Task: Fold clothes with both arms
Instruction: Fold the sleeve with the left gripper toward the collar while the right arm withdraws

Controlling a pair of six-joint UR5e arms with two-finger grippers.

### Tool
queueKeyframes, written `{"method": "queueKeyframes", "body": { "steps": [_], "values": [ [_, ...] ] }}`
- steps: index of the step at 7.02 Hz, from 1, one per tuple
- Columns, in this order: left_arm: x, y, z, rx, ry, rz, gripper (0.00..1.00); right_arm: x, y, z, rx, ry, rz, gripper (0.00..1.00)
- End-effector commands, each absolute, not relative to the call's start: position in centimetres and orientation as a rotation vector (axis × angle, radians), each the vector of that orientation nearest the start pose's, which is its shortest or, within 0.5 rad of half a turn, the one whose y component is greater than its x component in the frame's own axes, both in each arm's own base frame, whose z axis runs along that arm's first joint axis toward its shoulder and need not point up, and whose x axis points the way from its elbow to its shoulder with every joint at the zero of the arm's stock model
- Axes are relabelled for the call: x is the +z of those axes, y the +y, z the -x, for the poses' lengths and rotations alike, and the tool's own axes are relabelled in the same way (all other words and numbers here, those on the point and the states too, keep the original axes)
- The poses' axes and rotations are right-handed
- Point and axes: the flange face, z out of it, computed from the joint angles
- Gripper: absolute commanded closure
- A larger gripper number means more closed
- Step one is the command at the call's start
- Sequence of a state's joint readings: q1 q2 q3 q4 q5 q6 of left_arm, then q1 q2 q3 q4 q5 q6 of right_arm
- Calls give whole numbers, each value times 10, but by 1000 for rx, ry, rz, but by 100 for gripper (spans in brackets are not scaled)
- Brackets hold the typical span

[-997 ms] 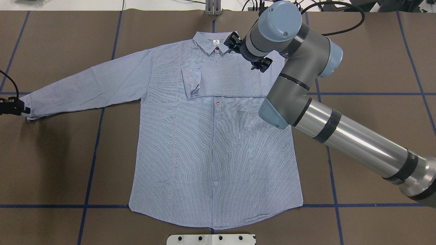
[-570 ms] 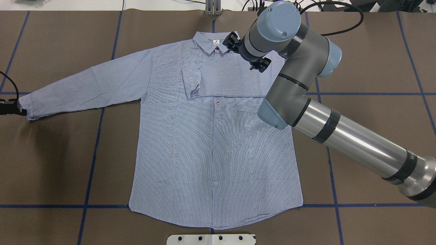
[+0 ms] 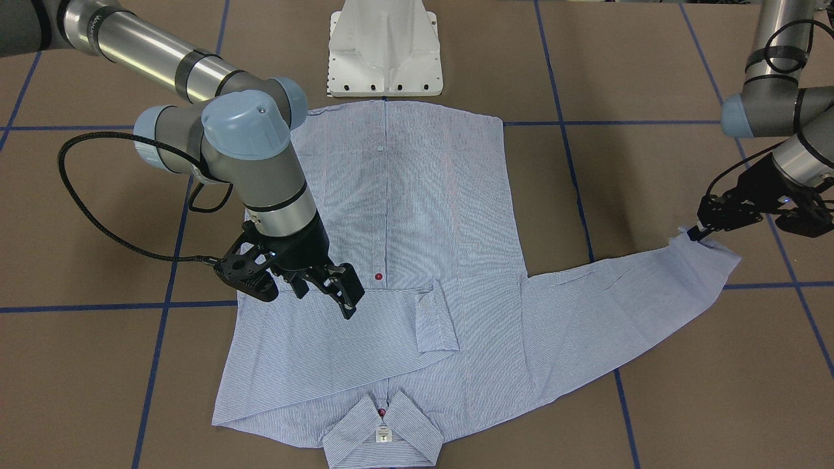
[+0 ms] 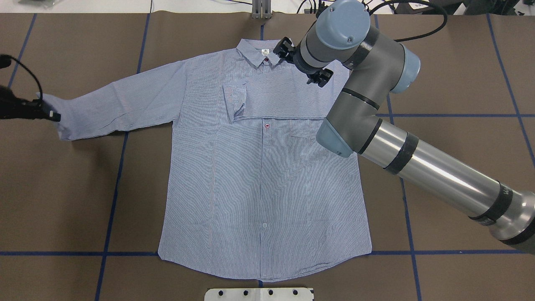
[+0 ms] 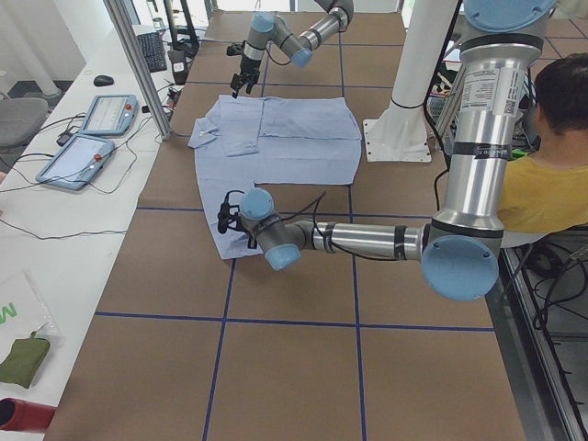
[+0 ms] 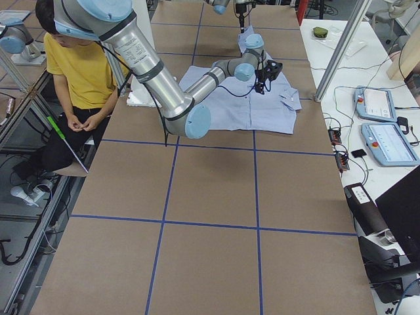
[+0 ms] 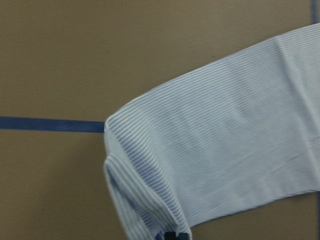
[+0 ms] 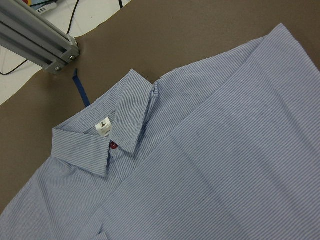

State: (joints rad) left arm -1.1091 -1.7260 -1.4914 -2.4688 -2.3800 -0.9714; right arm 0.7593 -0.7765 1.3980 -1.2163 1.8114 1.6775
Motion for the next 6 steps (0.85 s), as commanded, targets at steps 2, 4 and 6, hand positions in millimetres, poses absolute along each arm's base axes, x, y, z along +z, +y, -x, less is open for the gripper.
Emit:
{"method": "queueKeyframes", "body": {
  "steps": [2, 4, 6],
  "values": [
    [260, -587, -342, -130, 1267, -139, 100, 255, -619, 393, 642, -996, -116, 0],
    [162, -581, -447, -193, 1317, -139, 100, 340, -625, 288, 574, -1031, -94, 0],
    [98, -567, -529, -259, 1342, -184, 100, 384, -626, 243, 502, -1005, -84, 0]
  ]
}}
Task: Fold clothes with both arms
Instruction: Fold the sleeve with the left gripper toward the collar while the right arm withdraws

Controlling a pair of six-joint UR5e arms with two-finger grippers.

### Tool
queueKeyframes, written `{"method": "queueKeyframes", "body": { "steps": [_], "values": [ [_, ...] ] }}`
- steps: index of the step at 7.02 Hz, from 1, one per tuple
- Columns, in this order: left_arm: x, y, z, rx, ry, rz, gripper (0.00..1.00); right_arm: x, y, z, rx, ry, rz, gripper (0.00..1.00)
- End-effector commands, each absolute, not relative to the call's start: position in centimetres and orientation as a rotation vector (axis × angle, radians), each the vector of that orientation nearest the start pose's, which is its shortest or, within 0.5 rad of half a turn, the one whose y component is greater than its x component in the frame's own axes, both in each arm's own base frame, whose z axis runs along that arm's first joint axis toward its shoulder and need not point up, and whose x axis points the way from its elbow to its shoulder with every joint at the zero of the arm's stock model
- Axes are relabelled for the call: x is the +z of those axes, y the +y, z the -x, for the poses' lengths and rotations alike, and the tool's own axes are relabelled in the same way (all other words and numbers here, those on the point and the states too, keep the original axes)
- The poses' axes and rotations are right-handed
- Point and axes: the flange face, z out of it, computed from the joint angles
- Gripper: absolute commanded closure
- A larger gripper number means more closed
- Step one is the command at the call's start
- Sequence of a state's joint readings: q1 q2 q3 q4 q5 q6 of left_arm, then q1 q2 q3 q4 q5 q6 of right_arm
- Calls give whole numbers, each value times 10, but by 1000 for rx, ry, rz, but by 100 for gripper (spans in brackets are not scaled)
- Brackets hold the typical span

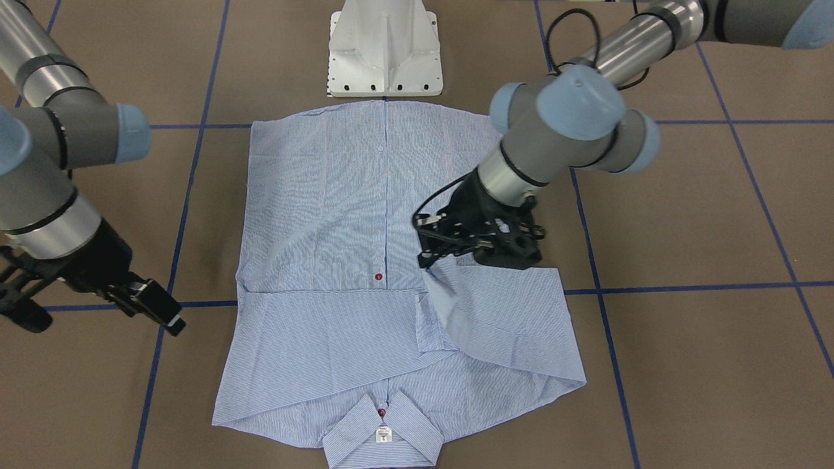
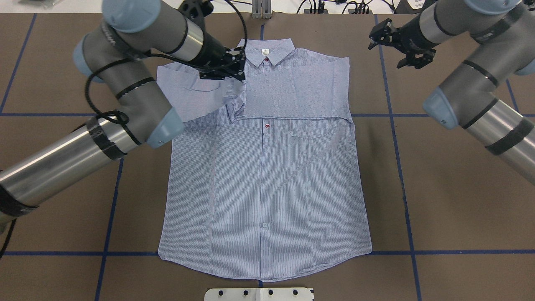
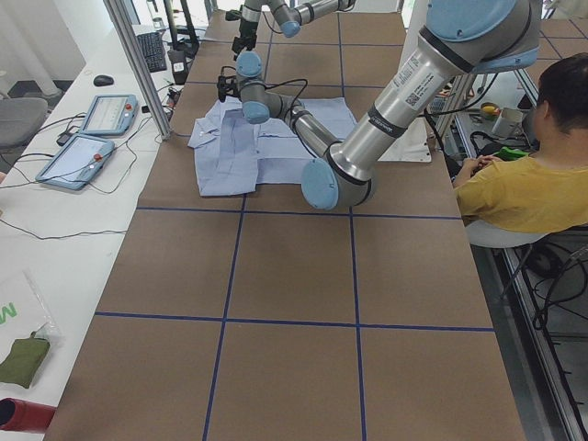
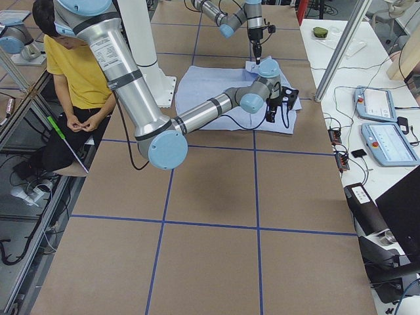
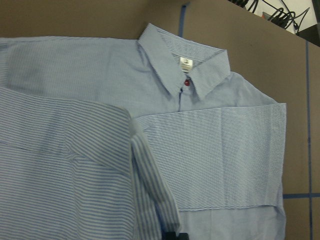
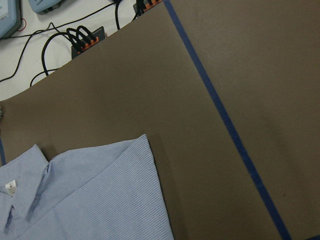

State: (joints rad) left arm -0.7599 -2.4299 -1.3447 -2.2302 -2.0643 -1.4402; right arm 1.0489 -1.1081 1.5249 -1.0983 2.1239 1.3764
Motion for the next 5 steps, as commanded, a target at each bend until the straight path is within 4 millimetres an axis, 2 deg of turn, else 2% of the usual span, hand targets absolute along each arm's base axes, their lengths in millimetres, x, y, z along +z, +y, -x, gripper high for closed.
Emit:
{"method": "queueKeyframes", "body": {
  "steps": [1, 2, 3, 4, 5],
  "values": [
    [86, -557, -542, -273, 1360, -155, 100, 386, -626, 243, 503, -1003, -82, 0],
    [69, -557, -570, -305, 1345, -171, 100, 388, -625, 243, 501, -1003, -81, 0],
    [68, -545, -593, -304, 1346, -188, 100, 392, -624, 242, 505, -997, -79, 0],
    [73, -540, -604, -304, 1352, -199, 31, 394, -623, 242, 507, -993, -78, 0],
    [74, -530, -615, -308, 1347, -214, 0, 395, -623, 242, 508, -993, -78, 0]
  ]
}}
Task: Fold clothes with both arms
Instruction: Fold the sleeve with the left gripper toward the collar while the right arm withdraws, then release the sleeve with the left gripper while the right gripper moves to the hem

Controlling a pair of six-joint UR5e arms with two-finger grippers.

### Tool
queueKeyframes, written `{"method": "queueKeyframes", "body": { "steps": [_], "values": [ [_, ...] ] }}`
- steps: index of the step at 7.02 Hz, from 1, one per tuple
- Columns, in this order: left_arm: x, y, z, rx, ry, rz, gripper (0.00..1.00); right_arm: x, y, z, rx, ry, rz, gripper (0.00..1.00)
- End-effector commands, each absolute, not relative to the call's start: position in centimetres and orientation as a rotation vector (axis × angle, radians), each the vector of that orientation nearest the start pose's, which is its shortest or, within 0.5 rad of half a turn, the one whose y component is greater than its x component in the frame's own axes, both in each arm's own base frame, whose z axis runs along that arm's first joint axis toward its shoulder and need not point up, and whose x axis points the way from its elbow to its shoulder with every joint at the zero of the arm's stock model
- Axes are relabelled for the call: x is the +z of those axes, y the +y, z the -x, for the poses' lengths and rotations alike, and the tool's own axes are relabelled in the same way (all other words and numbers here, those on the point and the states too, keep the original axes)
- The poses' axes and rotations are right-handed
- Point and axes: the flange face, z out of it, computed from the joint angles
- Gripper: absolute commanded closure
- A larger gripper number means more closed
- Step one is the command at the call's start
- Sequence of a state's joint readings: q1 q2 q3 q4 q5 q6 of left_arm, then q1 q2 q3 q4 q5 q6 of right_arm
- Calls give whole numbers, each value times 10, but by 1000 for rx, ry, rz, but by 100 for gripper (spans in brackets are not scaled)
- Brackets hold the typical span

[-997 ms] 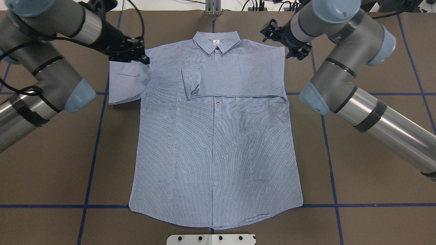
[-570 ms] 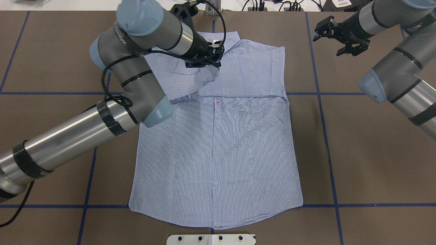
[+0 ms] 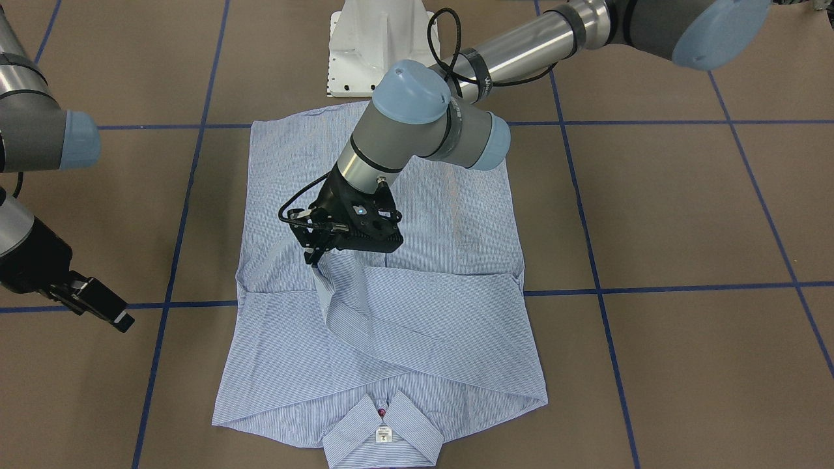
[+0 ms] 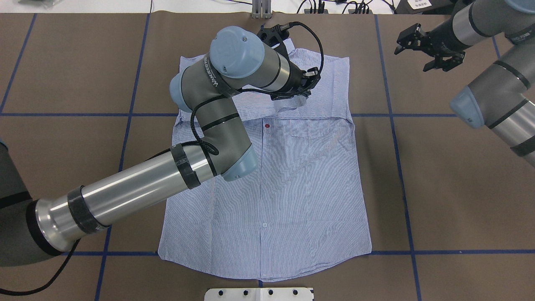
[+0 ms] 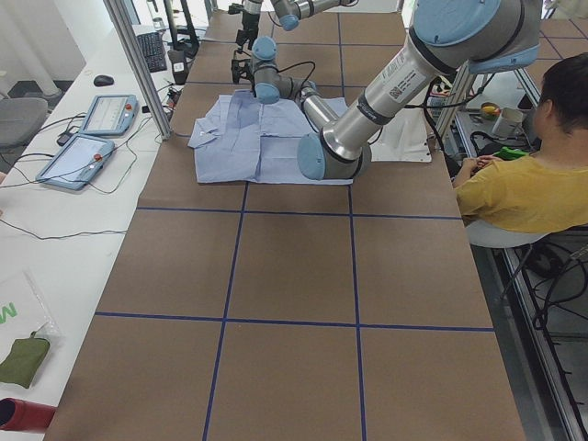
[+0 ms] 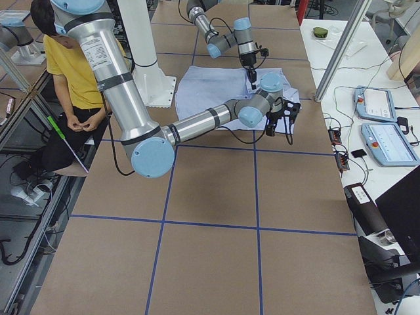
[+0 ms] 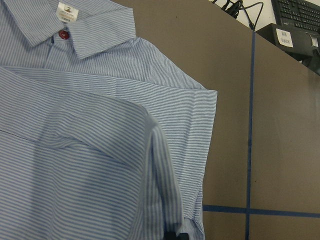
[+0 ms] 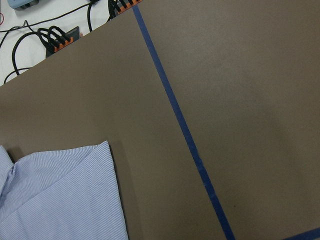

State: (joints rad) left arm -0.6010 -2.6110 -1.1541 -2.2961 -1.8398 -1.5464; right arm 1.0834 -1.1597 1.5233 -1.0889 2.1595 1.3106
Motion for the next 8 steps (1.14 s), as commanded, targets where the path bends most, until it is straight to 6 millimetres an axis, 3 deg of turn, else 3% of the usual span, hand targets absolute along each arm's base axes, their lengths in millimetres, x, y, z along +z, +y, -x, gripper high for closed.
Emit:
{"method": "queueKeyframes", "body": {
  "steps": [1, 2, 3, 4, 5, 6, 7, 8],
  "values": [
    [72, -528, -617, -314, 1348, -221, 0, 397, -623, 242, 511, -991, -75, 0],
    [70, -521, -600, -300, 1366, -216, 0, 398, -614, 248, 520, -995, -58, 0],
    [102, -496, -565, -272, 1396, -207, 0, 377, -593, 271, 539, -1031, -21, 0],
    [121, -475, -533, -255, 1406, -196, 0, 362, -547, 300, 545, -1053, 0, 0],
    [138, -467, -502, -255, 1394, -193, 0, 353, -486, 332, 564, -1054, 9, 0],
    [168, -458, -472, -235, 1376, -190, 0, 350, -436, 374, 609, -1036, -1, 0],
    [184, -453, -453, -165, 1361, -226, 0, 360, -376, 392, 668, -1017, 27, 1],
    [189, -462, -444, -173, 1341, -239, 0, 353, -311, 402, 719, -1034, 27, 2]
  ]
}}
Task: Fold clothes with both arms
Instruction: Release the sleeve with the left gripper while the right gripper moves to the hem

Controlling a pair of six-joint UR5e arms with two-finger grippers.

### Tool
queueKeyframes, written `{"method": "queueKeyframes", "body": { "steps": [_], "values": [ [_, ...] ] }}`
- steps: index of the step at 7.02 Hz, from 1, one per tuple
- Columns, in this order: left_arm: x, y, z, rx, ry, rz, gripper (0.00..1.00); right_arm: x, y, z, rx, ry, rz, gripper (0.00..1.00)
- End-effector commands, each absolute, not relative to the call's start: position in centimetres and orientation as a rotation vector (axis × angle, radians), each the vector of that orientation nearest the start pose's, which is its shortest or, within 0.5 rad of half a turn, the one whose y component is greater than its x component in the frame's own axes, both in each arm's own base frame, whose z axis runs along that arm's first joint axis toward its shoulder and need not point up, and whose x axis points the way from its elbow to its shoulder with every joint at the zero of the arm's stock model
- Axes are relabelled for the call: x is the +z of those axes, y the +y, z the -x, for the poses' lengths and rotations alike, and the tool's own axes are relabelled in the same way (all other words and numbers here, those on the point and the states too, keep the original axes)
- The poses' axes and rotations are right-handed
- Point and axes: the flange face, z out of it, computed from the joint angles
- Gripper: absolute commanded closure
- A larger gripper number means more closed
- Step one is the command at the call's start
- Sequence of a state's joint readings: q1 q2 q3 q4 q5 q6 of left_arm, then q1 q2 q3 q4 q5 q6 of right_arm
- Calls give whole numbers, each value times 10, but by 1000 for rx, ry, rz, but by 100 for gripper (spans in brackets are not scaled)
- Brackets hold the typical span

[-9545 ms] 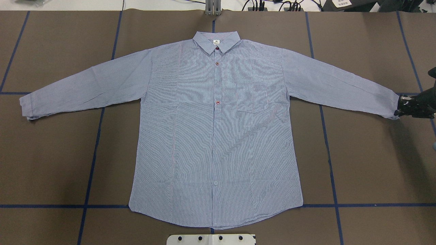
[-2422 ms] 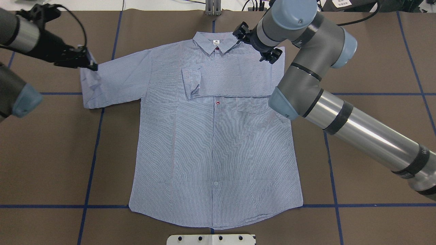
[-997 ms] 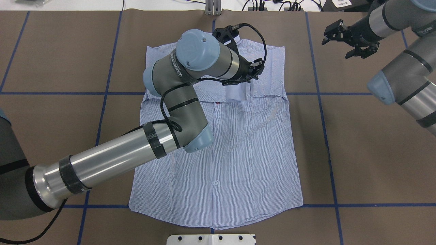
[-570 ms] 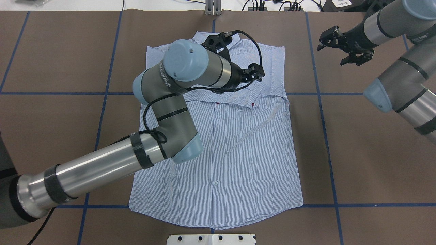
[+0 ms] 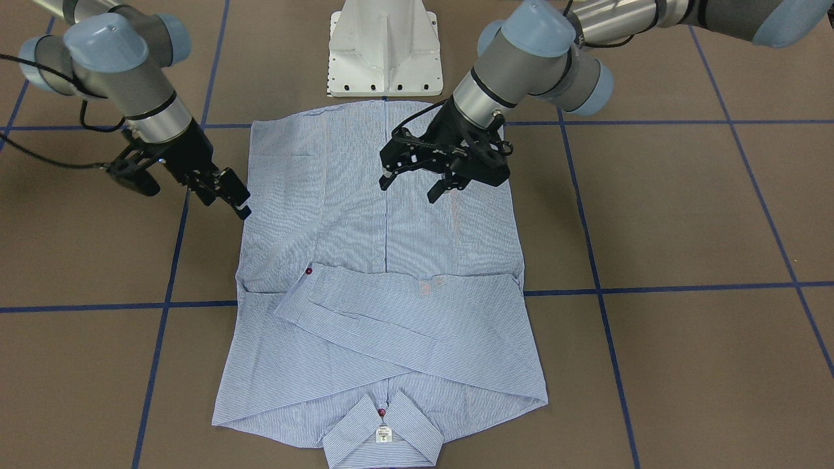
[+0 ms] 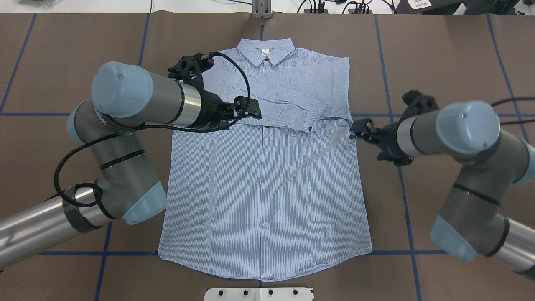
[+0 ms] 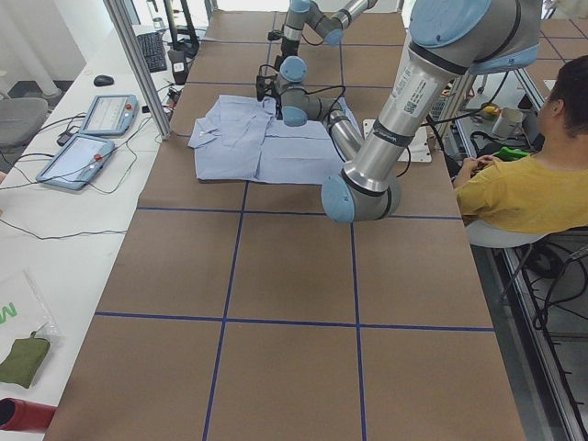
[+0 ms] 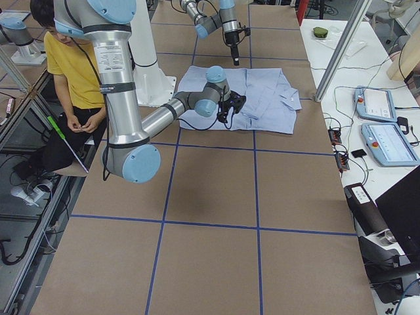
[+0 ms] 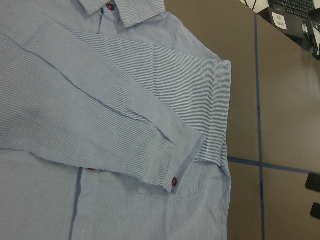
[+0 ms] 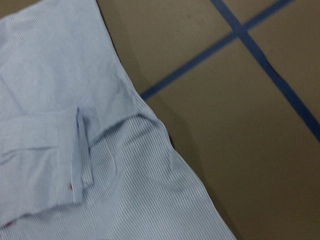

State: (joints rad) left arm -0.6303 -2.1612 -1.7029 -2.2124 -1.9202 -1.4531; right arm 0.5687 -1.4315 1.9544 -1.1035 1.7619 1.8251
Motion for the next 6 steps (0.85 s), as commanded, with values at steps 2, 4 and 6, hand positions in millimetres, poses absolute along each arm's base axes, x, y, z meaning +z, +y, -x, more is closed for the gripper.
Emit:
{"method": "queueKeyframes", "body": {
  "steps": [2, 4, 6],
  "values": [
    [215, -474, -437, -130, 1268, -282, 0, 351, -226, 447, 796, -911, -12, 6],
    [224, -473, -436, -135, 1258, -275, 0, 361, -185, 468, 773, -874, -18, 7],
    [225, -473, -436, -135, 1256, -274, 0, 381, -179, 476, 762, -812, -50, 8]
  ]
}}
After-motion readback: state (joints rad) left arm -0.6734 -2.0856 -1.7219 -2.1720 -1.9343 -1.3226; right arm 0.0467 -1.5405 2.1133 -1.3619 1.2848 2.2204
